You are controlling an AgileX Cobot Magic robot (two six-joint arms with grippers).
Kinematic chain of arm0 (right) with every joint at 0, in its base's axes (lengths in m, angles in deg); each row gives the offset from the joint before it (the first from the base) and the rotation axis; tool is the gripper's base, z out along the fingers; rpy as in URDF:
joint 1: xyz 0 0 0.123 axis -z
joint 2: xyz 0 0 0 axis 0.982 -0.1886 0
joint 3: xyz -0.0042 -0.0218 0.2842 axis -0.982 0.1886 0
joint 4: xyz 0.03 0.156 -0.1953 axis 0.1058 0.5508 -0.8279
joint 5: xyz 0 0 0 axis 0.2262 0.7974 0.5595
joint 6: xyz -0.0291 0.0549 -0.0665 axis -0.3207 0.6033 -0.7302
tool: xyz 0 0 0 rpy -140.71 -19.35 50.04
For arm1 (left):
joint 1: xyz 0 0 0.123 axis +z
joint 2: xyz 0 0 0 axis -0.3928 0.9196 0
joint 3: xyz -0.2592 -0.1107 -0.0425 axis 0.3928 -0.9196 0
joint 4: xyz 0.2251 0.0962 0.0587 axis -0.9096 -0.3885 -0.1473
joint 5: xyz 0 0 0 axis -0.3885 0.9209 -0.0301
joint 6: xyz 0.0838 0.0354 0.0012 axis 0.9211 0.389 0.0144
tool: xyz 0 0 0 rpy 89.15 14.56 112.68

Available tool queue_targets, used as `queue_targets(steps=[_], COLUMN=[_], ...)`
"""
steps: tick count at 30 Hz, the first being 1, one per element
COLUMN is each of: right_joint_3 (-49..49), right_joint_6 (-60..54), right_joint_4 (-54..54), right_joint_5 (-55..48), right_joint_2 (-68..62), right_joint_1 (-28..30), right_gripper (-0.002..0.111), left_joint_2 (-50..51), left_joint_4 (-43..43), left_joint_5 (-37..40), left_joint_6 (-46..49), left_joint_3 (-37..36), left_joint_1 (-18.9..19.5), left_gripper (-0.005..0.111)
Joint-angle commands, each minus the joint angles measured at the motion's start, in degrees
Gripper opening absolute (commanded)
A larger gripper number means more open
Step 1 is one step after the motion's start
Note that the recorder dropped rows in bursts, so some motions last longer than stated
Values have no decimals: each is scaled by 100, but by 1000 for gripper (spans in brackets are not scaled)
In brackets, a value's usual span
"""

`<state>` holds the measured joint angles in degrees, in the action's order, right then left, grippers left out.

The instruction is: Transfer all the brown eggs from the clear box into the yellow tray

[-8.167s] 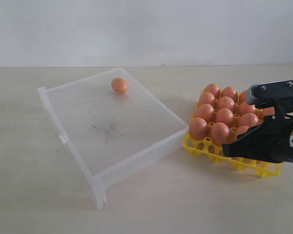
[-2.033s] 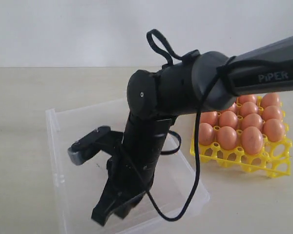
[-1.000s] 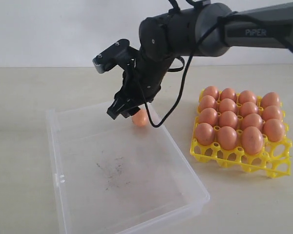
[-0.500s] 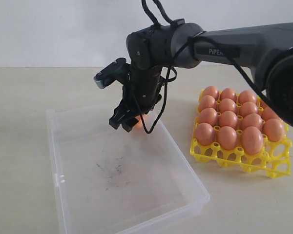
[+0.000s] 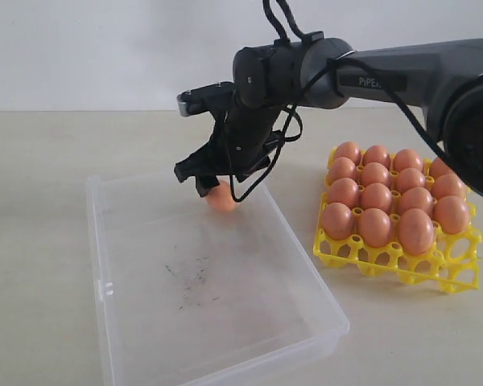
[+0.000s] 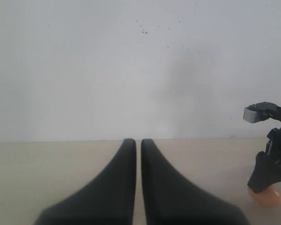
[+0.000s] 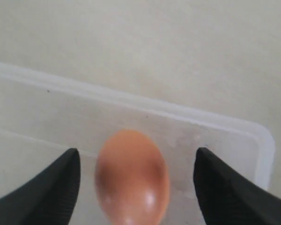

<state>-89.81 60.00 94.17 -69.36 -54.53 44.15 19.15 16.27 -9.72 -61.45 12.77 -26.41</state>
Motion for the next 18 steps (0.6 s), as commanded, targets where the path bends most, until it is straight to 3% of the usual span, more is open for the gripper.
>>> queue_targets(steps=[1,9,18], right_joint_3=[-23,-23,-23], right_joint_6=[-226,-513,-2332], right_joint_4=[1035,444,389], right_joint_5=[374,-24,-597], right_joint_2=[-25,-34,-34], right_joint_1=[62,16,16], right_gripper=[62,62,62], left_joint_2=[23,23,23], left_joint_4=[26,26,26], left_joint_5=[-90,-90,-90], left_joint_6=[26,26,26], left_joint_3=[13,13,13], left_joint_1=[-16,-16,-16], left_gripper=[4,4,4])
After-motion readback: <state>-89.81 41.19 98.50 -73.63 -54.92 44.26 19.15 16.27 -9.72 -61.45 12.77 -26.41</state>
